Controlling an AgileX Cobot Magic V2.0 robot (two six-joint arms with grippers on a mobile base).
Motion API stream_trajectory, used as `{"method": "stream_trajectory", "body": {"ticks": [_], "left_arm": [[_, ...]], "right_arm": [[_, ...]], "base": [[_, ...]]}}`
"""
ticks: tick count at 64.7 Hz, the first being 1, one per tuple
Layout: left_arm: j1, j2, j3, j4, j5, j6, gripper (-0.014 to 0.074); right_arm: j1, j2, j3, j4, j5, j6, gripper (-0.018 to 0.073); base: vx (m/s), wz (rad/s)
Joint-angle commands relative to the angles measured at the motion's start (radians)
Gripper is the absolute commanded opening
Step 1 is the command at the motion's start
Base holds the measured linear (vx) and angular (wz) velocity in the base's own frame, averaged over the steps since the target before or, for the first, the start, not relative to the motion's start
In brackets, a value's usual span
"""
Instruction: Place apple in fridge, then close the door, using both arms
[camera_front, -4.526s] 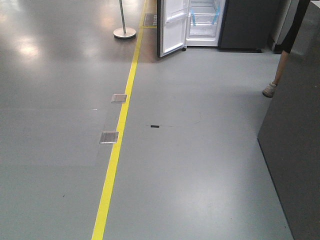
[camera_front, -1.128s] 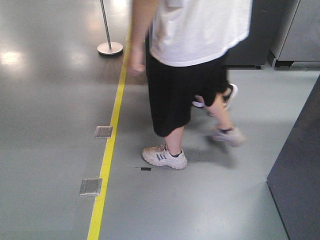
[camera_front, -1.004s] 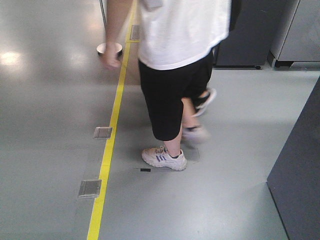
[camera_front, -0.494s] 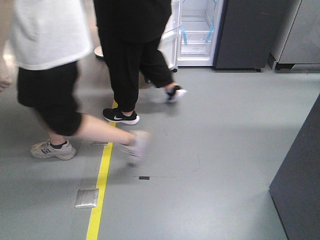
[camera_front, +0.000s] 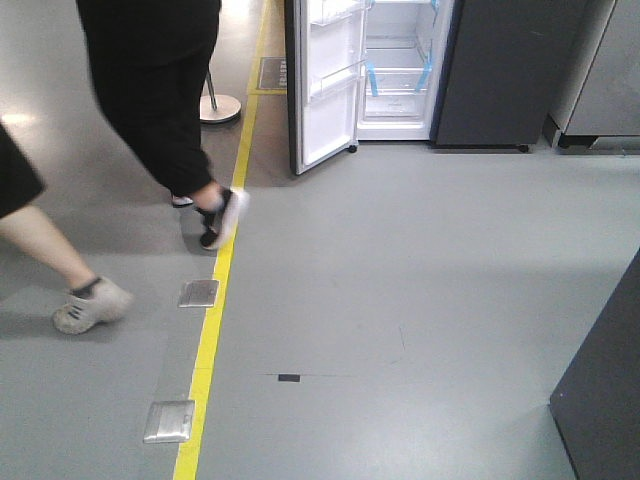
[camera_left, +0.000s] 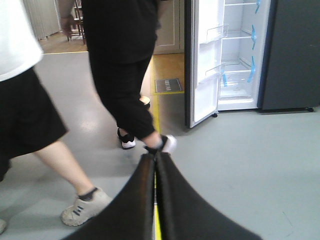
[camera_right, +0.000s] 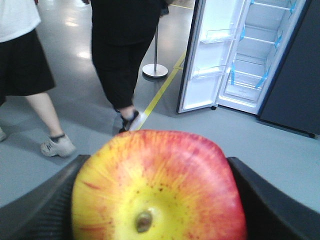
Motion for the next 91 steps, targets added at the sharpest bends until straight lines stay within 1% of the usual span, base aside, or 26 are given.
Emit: {"method": "stream_trajectory", "body": {"ticks": [1,91], "left_arm": [[-0.001,-0.015,-0.017,-0.005,-0.069,-0.004,-0.0006],[-0.001,-0.015,-0.017,-0.005,-0.069,-0.004,-0.0006]], "right_arm": [[-0.003,0.001,-0.023,0.015,-0.079,-0.003,0.0098],[-0.003,0.001,-0.023,0.015,-0.079,-0.003,0.0098]], "base": [[0.17,0.01],[0.18,0.02]]}}
